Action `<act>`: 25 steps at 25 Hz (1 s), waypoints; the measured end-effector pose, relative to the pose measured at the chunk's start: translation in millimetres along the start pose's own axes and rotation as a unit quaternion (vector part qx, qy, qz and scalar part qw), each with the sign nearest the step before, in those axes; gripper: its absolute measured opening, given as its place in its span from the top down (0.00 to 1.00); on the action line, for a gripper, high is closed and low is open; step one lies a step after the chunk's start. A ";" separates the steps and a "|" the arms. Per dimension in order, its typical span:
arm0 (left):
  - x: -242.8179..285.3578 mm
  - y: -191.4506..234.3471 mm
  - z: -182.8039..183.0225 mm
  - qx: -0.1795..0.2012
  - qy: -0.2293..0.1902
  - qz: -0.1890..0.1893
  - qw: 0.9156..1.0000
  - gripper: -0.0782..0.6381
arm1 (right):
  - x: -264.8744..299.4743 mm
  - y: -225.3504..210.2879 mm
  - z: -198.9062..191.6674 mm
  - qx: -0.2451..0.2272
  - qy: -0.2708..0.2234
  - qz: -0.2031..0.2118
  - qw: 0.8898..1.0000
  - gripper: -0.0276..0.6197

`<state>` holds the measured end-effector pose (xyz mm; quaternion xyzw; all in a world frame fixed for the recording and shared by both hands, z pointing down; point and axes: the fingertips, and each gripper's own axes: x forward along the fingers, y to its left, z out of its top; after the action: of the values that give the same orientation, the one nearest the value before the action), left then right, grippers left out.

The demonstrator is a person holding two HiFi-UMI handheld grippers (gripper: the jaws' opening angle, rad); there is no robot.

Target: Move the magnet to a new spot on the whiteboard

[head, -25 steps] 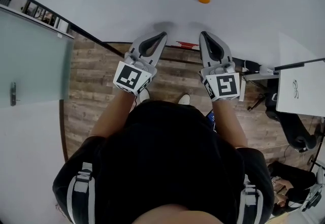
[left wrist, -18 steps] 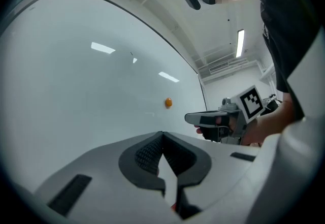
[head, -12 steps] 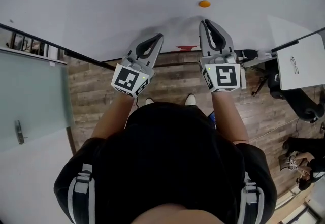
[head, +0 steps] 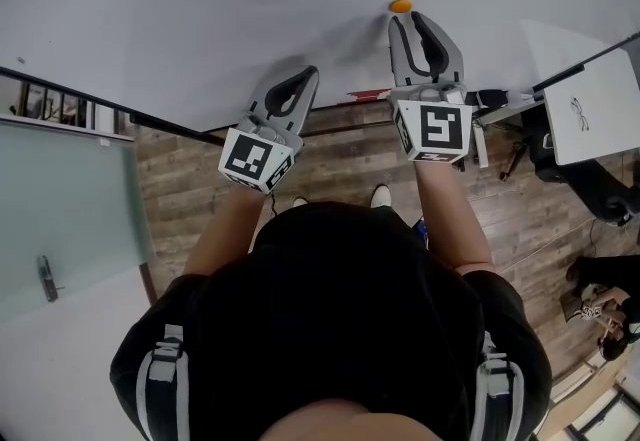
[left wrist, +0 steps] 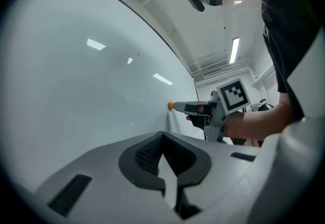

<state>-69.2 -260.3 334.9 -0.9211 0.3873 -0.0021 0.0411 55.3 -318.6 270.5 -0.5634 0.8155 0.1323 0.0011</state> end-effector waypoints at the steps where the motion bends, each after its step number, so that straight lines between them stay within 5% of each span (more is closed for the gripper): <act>1: -0.2 0.3 -0.2 -0.001 0.000 0.000 1.000 0.89 | 1.1 -1.2 -0.1 -0.001 0.000 -0.004 1.000 0.79; 25: -20.3 14.5 -7.4 -0.021 -0.003 0.018 1.000 0.89 | 16.1 -2.8 3.1 -0.031 -0.005 -0.058 0.998 0.77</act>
<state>-94.1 -256.5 341.7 -0.9146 0.4036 0.0094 0.0225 51.5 -333.5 264.4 -0.6092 0.7766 0.1603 -0.0043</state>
